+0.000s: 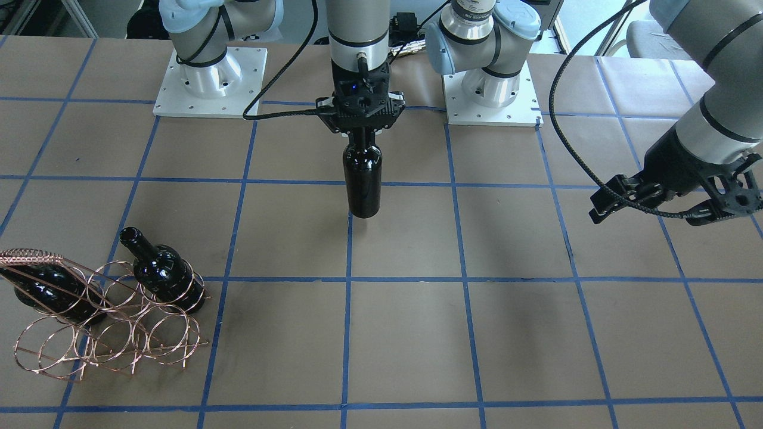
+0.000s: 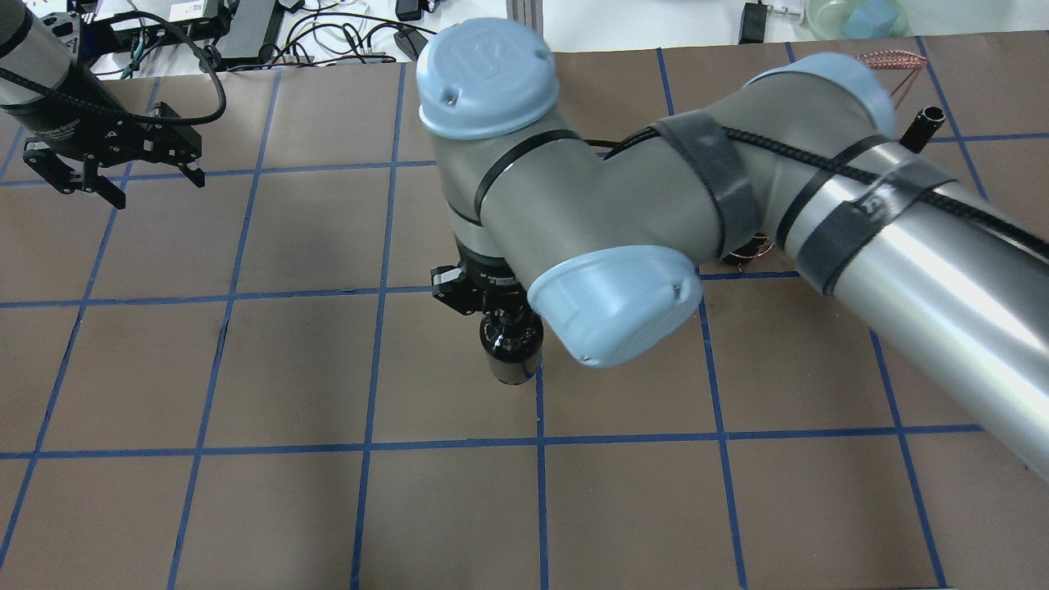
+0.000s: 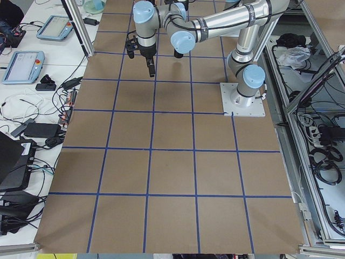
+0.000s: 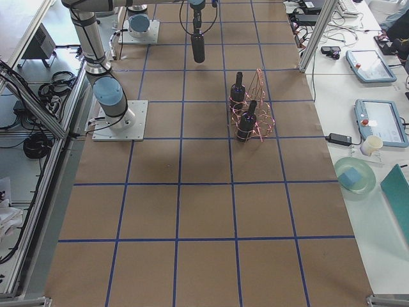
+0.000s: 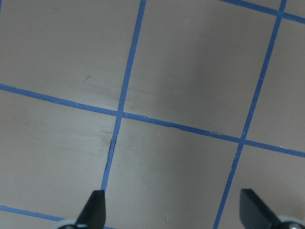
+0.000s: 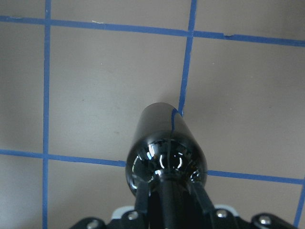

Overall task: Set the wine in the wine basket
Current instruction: 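Lift the bottle with the right gripper and tilt it toward the rack, then carry the bottle to the copper rack and insert it into the empty slot, then lower the bottle down into the rack slot beside the other bottles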

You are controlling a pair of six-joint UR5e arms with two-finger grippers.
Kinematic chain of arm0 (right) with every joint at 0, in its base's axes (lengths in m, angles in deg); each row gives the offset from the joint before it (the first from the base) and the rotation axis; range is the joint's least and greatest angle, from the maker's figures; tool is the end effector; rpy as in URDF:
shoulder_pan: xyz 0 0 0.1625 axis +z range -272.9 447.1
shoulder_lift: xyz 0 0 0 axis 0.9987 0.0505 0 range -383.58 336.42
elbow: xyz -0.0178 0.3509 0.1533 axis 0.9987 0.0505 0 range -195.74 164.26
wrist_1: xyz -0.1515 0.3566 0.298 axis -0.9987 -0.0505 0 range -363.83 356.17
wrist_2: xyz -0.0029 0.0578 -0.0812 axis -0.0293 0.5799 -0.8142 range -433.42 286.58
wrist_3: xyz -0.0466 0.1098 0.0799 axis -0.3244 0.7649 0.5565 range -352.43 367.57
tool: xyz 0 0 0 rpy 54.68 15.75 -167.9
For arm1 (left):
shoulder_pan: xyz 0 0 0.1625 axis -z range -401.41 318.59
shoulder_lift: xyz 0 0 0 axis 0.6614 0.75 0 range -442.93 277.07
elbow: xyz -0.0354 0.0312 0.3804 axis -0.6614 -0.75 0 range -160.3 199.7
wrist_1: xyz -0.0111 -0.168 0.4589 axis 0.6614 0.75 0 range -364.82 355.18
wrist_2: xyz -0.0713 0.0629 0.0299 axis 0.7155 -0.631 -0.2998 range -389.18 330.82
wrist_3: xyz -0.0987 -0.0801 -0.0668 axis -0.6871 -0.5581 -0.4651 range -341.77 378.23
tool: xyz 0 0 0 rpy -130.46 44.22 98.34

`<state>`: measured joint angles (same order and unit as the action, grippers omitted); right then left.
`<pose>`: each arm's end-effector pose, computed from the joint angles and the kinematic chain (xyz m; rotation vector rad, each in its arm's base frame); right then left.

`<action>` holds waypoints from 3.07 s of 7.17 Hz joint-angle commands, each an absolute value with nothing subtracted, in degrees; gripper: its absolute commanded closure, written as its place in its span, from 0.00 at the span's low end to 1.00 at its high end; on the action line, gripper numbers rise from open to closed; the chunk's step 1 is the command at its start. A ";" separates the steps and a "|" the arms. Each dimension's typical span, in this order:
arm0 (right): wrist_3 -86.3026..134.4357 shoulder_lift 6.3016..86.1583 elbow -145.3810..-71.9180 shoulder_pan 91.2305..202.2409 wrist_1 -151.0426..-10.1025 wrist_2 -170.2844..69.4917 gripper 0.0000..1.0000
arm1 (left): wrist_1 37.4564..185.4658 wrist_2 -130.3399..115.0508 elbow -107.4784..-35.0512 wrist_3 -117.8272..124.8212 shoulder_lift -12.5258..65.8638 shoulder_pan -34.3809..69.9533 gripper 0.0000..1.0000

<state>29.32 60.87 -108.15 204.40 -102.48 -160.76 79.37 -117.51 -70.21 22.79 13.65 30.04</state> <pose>0.4015 -0.4728 0.3367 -0.1498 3.0908 0.0127 0.0634 -0.6213 0.3455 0.3790 -3.0875 -0.0088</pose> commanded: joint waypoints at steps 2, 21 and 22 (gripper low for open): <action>8.80 71.23 -107.50 186.75 -88.59 -165.06 1.00 | 79.38 -117.51 -70.21 23.06 13.58 30.05 0.00; -23.72 54.73 -91.77 163.22 -94.00 -165.18 1.00 | 81.84 -119.62 -74.42 22.62 4.53 40.86 0.00; -23.72 54.65 -91.85 163.22 -93.91 -165.18 1.00 | 81.75 -119.53 -75.21 22.88 4.79 40.77 0.00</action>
